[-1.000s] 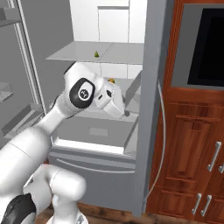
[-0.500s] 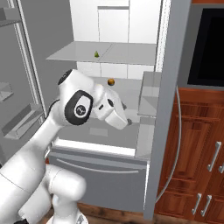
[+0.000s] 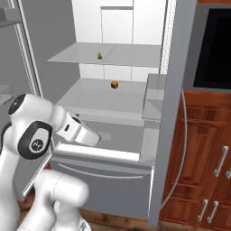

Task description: Take the lemon wedge from the fridge and place it on the plate with fish on the dining counter.

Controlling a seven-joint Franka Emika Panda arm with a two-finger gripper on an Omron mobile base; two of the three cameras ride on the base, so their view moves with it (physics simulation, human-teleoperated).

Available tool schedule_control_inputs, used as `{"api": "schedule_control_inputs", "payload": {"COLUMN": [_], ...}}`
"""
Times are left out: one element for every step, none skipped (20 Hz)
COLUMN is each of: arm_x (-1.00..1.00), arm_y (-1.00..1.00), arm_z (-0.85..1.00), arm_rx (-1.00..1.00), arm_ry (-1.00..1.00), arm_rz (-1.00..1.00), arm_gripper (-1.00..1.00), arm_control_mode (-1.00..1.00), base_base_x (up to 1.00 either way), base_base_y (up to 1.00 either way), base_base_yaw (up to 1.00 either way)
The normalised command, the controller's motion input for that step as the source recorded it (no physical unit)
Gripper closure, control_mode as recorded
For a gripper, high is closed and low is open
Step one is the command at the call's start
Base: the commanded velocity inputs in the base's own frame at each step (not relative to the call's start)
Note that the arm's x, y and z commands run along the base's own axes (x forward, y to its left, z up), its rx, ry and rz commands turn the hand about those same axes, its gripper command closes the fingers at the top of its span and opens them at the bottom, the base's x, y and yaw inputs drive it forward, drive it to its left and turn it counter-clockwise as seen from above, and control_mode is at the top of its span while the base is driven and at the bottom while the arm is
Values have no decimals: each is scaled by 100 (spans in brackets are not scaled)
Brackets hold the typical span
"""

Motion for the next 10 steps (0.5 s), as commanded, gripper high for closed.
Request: {"api": "schedule_control_inputs", "payload": {"arm_x": [-6,0,0,0,0,0,-26,-79,-100,-100], "arm_y": [100,100,100,100,100,100,100,100,100,100], "arm_z": [44,57,59,55,49,22,0,0,-19,-28], "arm_rx": [8,13,16,17,18,15,7,0,0,0], "arm_ry": [28,29,30,30,28,29,24,6,0,-1], "arm_rz": [35,33,33,33,33,34,33,31,29,27], "arm_gripper": [-100,-100,-100,-100,-100,-100,-100,-100,-100,-100], "arm_control_mode": [-100,-100,-100,-100,-100,-100,-100,-100,-100,-100], "base_base_x": [0,0,0,0,0,0,0,0,0,0], "base_base_y": [0,0,0,0,0,0,0,0,0,0], "base_base_yaw": [0,0,0,0,0,0,0,0,0,0]}}
